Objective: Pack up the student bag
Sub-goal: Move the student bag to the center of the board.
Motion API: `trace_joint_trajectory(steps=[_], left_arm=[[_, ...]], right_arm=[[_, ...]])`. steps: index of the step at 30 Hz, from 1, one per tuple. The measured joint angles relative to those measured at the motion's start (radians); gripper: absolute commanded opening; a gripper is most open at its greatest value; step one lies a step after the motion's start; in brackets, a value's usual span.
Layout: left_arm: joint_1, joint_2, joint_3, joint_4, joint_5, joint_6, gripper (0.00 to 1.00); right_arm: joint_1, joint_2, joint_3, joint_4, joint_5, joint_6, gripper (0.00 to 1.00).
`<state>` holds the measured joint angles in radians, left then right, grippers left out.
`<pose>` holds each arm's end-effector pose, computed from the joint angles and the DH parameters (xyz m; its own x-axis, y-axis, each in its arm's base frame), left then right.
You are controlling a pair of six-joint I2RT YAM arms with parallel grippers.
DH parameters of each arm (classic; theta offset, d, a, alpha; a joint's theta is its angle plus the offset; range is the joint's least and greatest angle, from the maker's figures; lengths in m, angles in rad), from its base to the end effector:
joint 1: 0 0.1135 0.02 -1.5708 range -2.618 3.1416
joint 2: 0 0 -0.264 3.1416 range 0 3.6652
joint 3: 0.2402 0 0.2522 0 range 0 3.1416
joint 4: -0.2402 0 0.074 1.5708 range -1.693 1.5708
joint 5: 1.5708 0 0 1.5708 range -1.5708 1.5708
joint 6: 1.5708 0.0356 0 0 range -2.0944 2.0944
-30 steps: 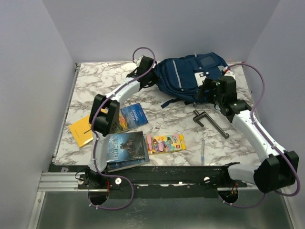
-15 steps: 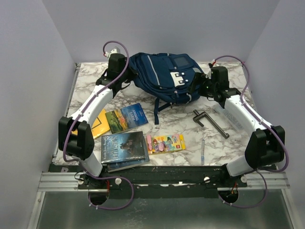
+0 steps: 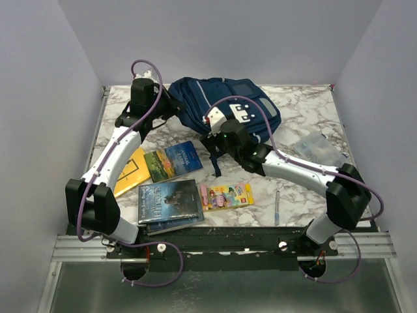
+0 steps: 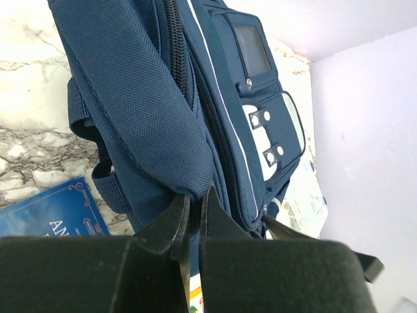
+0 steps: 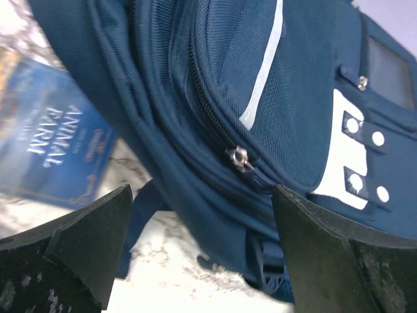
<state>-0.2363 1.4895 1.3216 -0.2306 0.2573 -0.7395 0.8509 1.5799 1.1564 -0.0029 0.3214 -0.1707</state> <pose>0.3382 -0.0908 0.3528 -0.5850 -0.5295 -0.6144 0.0815 0.7153 -0.6941 0.2514 0.2697 0.2869 -0.1798 -0.4494 -0.8750 -0.5624 0.7767 -0.2834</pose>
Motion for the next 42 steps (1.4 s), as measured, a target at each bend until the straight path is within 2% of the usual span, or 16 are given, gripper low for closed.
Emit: trace_joint_trajectory(steps=[2,3,4,5,6,7,12,13,20,28,29,30,31,33,37,42], left_arm=[[0.006,-0.007,0.0,-0.011,0.014,-0.001,0.0],[0.007,-0.008,0.0,-0.018,0.019,-0.002,0.0],[0.007,-0.008,0.0,-0.023,0.023,-0.003,0.0],[0.008,-0.008,0.0,-0.028,0.024,-0.003,0.0],[0.01,-0.008,0.0,-0.04,0.027,-0.005,0.0],[0.014,-0.008,0.0,-0.05,0.026,-0.008,0.11],[0.044,-0.017,0.011,-0.108,0.041,-0.043,0.97],[0.055,-0.032,-0.003,-0.106,0.048,-0.058,0.98],[0.097,-0.219,-0.202,-0.08,0.09,-0.212,0.98],[0.039,-0.074,-0.234,-0.016,0.145,-0.357,0.96],[0.027,-0.013,-0.209,-0.01,0.153,-0.368,0.87],[0.022,0.016,-0.191,-0.004,0.159,-0.369,0.75],[0.018,0.048,-0.166,0.001,0.163,-0.367,0.68],[0.017,0.085,-0.126,-0.001,0.17,-0.337,0.55],[0.014,0.106,-0.108,-0.019,0.154,-0.25,0.22],[0.013,0.108,-0.139,-0.041,0.144,-0.131,0.18]], right_arm=[[0.008,0.043,0.0,0.044,0.056,-0.06,0.8],[0.013,0.069,0.001,0.066,0.087,-0.084,0.59],[0.02,0.098,0.007,0.078,0.126,-0.103,0.29],[0.028,0.13,0.019,0.088,0.172,-0.122,0.06],[0.035,0.163,0.034,0.099,0.209,-0.127,0.01],[0.04,0.188,0.047,0.108,0.238,-0.123,0.01],[0.058,0.201,0.052,0.12,0.256,-0.042,0.01],[0.057,0.2,0.051,0.122,0.254,-0.017,0.01],[0.052,0.2,0.039,0.121,0.233,0.097,0.01],[0.05,0.2,0.039,0.12,0.222,0.156,0.01],[0.05,0.2,0.039,0.115,0.215,0.162,0.08],[0.048,0.2,0.038,0.107,0.205,0.171,0.25],[0.046,0.2,0.037,0.101,0.193,0.181,0.49],[0.039,0.195,0.035,0.075,0.156,0.225,0.75],[0.023,0.134,0.035,-0.029,0.051,0.341,0.81],[-0.091,-0.029,0.016,-0.158,-0.137,0.496,0.82]])
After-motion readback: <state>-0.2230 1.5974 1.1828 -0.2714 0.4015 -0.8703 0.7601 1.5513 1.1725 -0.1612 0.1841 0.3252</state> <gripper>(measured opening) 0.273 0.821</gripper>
